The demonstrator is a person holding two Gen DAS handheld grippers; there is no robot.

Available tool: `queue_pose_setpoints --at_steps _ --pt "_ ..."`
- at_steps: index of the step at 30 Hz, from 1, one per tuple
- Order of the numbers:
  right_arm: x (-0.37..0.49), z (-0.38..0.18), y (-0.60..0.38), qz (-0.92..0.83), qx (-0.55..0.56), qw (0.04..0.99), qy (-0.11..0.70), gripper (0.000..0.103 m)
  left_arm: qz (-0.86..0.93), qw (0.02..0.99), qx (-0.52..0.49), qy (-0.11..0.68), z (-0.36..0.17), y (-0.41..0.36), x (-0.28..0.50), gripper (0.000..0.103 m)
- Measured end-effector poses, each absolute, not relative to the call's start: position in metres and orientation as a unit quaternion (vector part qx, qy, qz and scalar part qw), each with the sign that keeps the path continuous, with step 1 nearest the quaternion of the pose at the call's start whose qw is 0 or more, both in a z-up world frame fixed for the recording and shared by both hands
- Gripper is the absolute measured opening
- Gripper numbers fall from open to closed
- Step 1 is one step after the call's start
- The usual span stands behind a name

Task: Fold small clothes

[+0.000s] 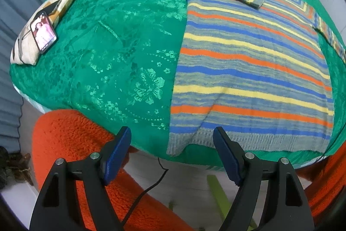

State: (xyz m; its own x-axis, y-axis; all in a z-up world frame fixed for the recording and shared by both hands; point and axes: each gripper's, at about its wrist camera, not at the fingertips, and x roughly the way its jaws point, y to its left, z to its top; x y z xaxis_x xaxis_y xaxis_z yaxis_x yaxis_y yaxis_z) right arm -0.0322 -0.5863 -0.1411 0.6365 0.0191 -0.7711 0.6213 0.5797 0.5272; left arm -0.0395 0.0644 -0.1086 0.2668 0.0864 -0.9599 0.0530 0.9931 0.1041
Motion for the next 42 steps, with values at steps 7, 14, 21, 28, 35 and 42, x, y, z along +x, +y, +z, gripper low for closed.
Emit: queue_pose_setpoints --at_steps 7,14,21,28,35,42 --pt "-0.020 -0.153 -0.566 -0.189 0.334 0.807 0.448 0.003 0.004 0.784 0.066 0.617 -0.118 0.057 -0.039 0.080" --pt "-0.015 -0.152 -0.561 -0.256 0.271 0.791 0.485 0.002 0.022 0.785 0.087 0.613 -0.119 0.064 -0.034 0.080" --pt "-0.005 -0.149 -0.548 -0.253 0.242 0.802 0.483 0.016 -0.007 0.835 0.143 0.532 -0.058 0.045 0.011 0.080" --pt "-0.058 -0.112 -0.514 -0.274 0.210 0.826 0.445 0.069 -0.170 0.849 0.238 0.441 -0.036 -0.061 0.094 0.092" --pt "-0.103 -0.092 -0.411 -0.175 0.184 0.874 0.414 0.069 -0.186 0.784 0.283 0.520 -0.142 -0.125 0.171 0.083" --pt "-0.109 -0.108 -0.349 -0.145 0.164 0.886 0.410 0.069 -0.188 0.793 0.144 0.561 -0.135 -0.076 0.198 0.006"
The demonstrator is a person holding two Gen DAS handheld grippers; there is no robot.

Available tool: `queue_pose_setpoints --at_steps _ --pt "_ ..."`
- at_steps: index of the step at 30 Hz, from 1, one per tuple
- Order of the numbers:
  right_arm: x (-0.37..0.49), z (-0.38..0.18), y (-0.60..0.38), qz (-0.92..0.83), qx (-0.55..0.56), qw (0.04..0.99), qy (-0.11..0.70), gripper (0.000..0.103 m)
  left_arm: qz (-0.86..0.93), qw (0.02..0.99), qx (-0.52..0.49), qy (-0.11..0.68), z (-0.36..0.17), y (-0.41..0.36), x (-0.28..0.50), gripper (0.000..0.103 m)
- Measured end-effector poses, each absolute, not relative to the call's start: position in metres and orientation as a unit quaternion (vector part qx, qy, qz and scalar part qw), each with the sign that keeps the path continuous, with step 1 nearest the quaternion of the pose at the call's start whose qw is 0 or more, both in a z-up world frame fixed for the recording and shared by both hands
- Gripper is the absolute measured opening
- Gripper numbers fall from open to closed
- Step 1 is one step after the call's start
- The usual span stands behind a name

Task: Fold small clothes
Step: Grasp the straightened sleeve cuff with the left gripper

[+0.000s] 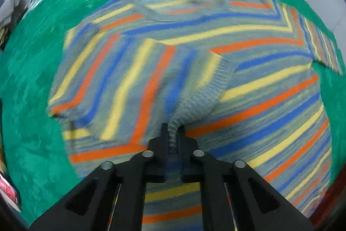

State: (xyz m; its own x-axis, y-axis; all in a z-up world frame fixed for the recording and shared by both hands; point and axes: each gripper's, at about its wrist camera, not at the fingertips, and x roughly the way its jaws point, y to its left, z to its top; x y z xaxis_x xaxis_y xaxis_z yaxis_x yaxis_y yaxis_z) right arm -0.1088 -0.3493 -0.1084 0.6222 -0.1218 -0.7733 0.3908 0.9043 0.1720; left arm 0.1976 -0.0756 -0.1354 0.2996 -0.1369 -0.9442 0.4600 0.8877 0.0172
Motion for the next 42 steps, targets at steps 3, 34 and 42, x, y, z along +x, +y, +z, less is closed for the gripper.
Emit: queue_pose_setpoints --at_steps 3,34,42 --pt "-0.110 -0.106 -0.348 -0.144 0.153 0.893 0.398 0.069 -0.138 0.824 0.078 0.544 -0.106 -0.018 0.208 0.005" --pt "-0.101 -0.131 -0.352 -0.147 0.152 0.872 0.441 0.069 0.201 0.794 -0.079 0.569 -0.160 0.233 0.246 0.003" --pt "-0.101 -0.133 -0.358 -0.152 0.162 0.870 0.440 0.069 0.193 0.797 -0.105 0.562 -0.152 0.239 0.236 0.020"
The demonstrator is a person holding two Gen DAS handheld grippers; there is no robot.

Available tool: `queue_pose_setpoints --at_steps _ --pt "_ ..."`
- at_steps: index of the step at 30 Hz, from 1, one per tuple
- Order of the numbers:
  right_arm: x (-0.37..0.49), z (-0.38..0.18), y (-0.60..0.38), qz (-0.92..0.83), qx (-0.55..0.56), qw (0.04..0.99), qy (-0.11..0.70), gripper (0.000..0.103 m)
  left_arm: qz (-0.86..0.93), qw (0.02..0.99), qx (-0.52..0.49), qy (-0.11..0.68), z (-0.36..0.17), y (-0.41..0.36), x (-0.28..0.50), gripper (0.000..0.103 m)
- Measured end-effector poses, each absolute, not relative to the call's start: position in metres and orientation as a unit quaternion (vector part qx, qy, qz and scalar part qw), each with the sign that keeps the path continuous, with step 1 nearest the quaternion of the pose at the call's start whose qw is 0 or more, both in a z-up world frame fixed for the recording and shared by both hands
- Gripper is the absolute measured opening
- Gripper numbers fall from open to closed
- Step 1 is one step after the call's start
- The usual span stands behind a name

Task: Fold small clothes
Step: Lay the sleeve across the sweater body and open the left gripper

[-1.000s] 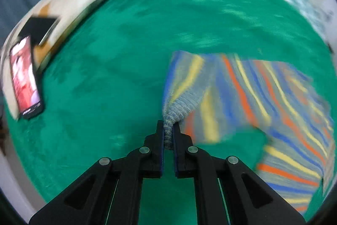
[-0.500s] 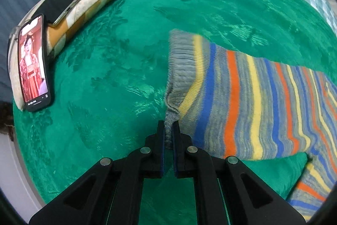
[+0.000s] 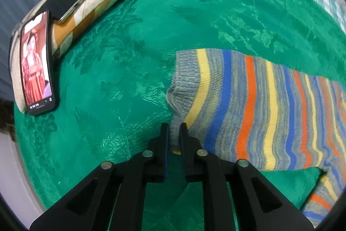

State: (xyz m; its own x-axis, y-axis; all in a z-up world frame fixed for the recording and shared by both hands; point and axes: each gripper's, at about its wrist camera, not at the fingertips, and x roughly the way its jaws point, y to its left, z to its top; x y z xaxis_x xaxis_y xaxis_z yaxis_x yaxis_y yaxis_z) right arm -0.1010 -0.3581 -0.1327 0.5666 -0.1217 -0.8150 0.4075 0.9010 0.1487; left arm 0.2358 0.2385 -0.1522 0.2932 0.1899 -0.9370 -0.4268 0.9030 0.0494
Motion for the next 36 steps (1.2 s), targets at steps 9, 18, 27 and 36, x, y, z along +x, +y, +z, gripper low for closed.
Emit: queue_pose_setpoints --at_steps 9,18,27,36 --pt "-0.105 -0.131 -0.364 -0.203 0.160 0.865 0.431 0.096 0.139 0.837 -0.087 0.521 -0.129 0.220 0.154 0.090" --pt "-0.099 -0.138 -0.360 -0.225 0.134 0.860 0.438 0.097 0.079 0.854 -0.028 0.514 -0.163 0.165 0.108 0.103" --pt "-0.087 -0.175 -0.351 -0.226 0.101 0.826 0.507 0.103 0.065 0.876 -0.022 0.477 -0.170 0.168 0.095 0.103" --pt "-0.094 -0.184 -0.352 -0.223 0.102 0.832 0.498 0.103 0.087 0.868 0.012 0.489 -0.177 0.156 0.097 0.102"
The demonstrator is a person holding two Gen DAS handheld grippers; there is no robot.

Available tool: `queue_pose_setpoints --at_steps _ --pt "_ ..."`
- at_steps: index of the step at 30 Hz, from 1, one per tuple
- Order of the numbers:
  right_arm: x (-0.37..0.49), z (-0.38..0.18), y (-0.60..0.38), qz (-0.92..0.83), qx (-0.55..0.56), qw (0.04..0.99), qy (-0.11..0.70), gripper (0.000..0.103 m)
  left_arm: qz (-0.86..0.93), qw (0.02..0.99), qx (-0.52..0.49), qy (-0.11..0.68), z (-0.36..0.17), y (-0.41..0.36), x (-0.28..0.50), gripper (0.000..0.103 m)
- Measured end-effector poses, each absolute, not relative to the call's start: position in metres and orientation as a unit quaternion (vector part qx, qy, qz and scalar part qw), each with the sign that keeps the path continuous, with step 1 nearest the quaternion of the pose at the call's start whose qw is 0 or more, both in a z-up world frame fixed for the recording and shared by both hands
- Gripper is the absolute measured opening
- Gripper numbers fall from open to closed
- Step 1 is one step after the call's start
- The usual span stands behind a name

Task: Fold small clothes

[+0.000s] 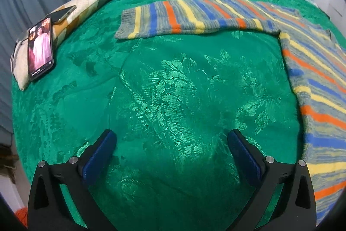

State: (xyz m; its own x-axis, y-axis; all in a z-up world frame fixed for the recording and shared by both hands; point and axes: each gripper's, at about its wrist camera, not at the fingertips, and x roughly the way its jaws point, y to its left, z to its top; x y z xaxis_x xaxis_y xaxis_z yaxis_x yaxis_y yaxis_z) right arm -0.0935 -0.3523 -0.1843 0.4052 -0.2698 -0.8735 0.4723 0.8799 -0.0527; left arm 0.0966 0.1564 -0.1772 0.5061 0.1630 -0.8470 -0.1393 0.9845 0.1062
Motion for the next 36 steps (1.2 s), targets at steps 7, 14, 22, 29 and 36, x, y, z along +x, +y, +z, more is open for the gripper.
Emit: queue_pose_setpoints --at_steps 7,14,22,29,36 --pt "-0.091 -0.185 -0.355 -0.219 0.104 0.830 0.502 0.103 0.072 0.860 0.008 0.505 -0.181 0.160 0.102 0.102" --pt "-0.090 -0.186 -0.354 -0.217 0.104 0.830 0.504 0.103 0.070 0.857 0.009 0.510 -0.182 0.160 0.103 0.102" --pt "-0.091 -0.184 -0.352 -0.224 0.098 0.832 0.498 0.103 0.069 0.867 -0.003 0.494 -0.180 0.163 0.098 0.103" --pt "-0.096 -0.171 -0.351 -0.229 0.103 0.837 0.486 0.103 0.045 0.875 -0.038 0.481 -0.149 0.164 0.084 0.102" --pt "-0.113 -0.096 -0.402 -0.225 0.193 0.893 0.340 0.103 -0.003 0.903 -0.047 0.428 -0.101 0.142 0.052 0.102"
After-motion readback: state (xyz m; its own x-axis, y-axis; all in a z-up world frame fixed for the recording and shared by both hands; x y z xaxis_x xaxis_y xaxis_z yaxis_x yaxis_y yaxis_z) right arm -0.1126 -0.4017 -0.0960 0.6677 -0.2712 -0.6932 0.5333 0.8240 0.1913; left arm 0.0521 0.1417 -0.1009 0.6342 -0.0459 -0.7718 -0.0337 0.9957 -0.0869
